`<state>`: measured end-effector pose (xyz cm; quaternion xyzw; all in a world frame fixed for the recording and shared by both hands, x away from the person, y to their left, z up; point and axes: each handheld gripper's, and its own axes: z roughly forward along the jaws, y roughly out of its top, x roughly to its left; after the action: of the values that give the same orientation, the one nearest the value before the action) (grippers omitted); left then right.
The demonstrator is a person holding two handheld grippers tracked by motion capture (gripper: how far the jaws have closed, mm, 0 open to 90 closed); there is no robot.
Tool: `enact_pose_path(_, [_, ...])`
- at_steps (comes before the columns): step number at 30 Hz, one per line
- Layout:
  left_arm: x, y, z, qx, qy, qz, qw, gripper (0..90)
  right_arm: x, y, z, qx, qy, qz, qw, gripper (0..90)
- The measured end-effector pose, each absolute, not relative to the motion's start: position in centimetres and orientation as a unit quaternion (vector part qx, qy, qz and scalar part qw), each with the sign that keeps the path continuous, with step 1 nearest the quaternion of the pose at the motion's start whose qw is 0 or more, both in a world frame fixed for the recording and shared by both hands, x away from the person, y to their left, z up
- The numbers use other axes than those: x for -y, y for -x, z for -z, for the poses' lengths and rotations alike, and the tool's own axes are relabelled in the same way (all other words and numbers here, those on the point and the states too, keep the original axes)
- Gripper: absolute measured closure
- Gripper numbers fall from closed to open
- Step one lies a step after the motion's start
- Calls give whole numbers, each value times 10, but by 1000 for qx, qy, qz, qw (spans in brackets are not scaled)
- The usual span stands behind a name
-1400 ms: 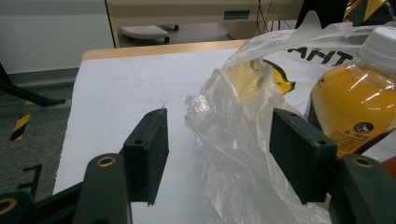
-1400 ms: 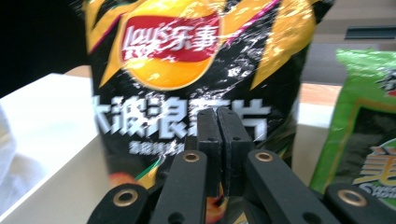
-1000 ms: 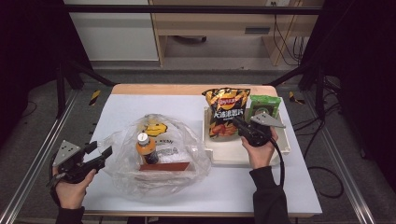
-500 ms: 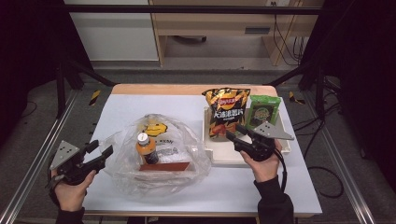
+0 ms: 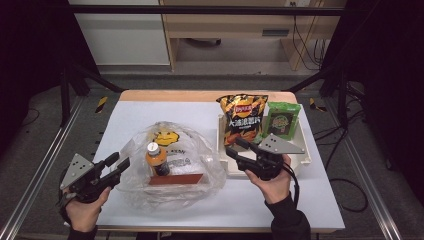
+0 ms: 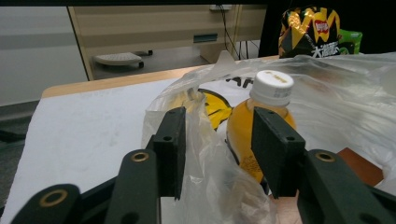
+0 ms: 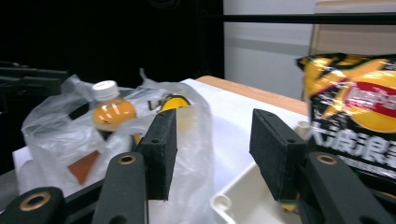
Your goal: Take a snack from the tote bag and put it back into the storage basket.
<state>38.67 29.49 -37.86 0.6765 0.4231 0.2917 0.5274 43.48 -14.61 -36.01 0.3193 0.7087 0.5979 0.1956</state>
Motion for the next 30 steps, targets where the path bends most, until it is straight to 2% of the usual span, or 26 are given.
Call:
enact_pose_path(6, [-290,-381,372,-413,-672,-297,537,610,126,-428,351,-713,-288,-613,178,529])
enact_pose_path(10, [-294,-378,366,-414,-664,-308,541,606,109,-425,342,-712,-268,-626,170,556])
enact_pose_path(18, [-306,-379,361,-431,-650,-311,544,439,69,-429,349,-748,-246,-602,131,677])
enact_pose_path(22, [-311,-375,355,-429,-639,-316,555,406,59,-430,359,-764,-249,-583,125,729])
enact_pose_path(25, [-309,-372,353,-424,-637,-313,563,436,58,-430,366,-770,-257,-572,121,751])
enact_pose_path(30, [-290,-372,360,-404,-670,-295,549,569,60,-428,378,-782,-266,-552,113,781])
